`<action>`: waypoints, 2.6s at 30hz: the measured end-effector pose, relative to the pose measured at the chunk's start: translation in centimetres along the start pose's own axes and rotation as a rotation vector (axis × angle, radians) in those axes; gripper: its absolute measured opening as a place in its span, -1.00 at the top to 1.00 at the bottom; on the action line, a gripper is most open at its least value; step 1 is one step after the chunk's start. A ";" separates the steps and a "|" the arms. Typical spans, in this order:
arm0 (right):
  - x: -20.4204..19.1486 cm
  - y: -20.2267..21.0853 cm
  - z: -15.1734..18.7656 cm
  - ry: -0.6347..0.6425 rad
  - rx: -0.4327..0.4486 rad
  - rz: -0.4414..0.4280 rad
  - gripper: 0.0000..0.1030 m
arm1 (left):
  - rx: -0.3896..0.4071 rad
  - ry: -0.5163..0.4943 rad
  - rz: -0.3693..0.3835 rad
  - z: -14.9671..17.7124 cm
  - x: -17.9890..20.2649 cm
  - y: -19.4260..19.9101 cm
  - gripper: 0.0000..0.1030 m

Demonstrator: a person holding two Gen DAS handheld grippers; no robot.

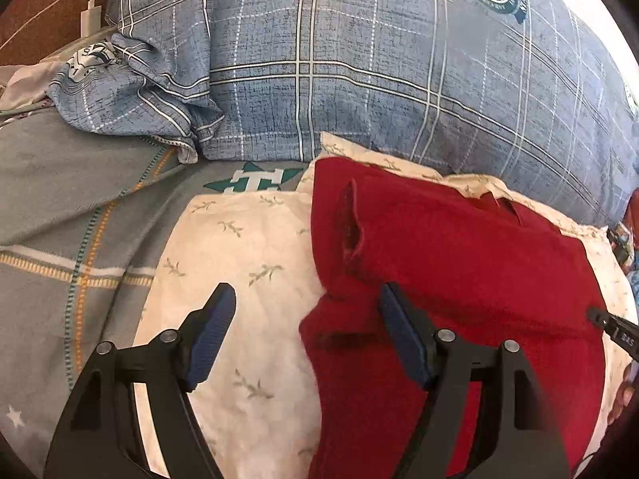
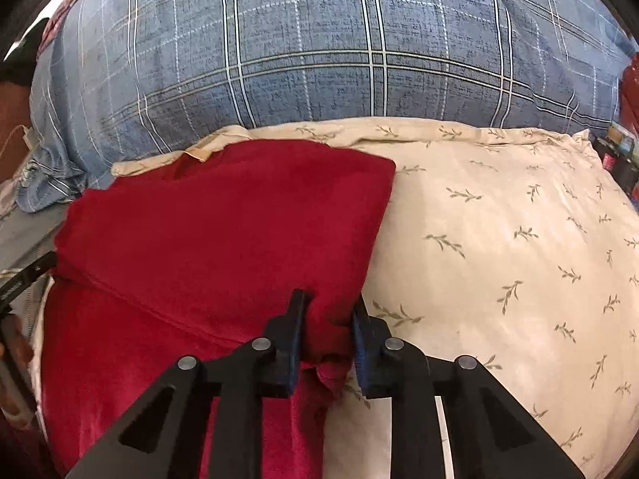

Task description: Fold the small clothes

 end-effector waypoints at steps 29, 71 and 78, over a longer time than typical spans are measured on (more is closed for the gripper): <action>-2.6 0.6 1.7 0.051 0.022 0.022 0.36 | -0.061 0.043 0.015 7.5 0.2 3.9 -0.44; 2.2 11.1 18.1 0.114 -0.342 -0.253 -0.10 | -0.185 -0.065 0.099 16.3 0.5 10.7 -0.47; 2.5 10.6 21.5 0.126 -0.461 -0.297 -0.17 | -0.219 -0.120 0.096 18.8 1.9 11.2 -0.47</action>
Point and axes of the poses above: each gripper's, at about its wrist camera, not at the fingertips, and y roughly against the way its jaws point, x to its right, z to its underside, the point moved 4 cm from there along -y, roughly the way its jaws point, and after that the axes turned 13 degrees about -y, right-handed, at the moved point
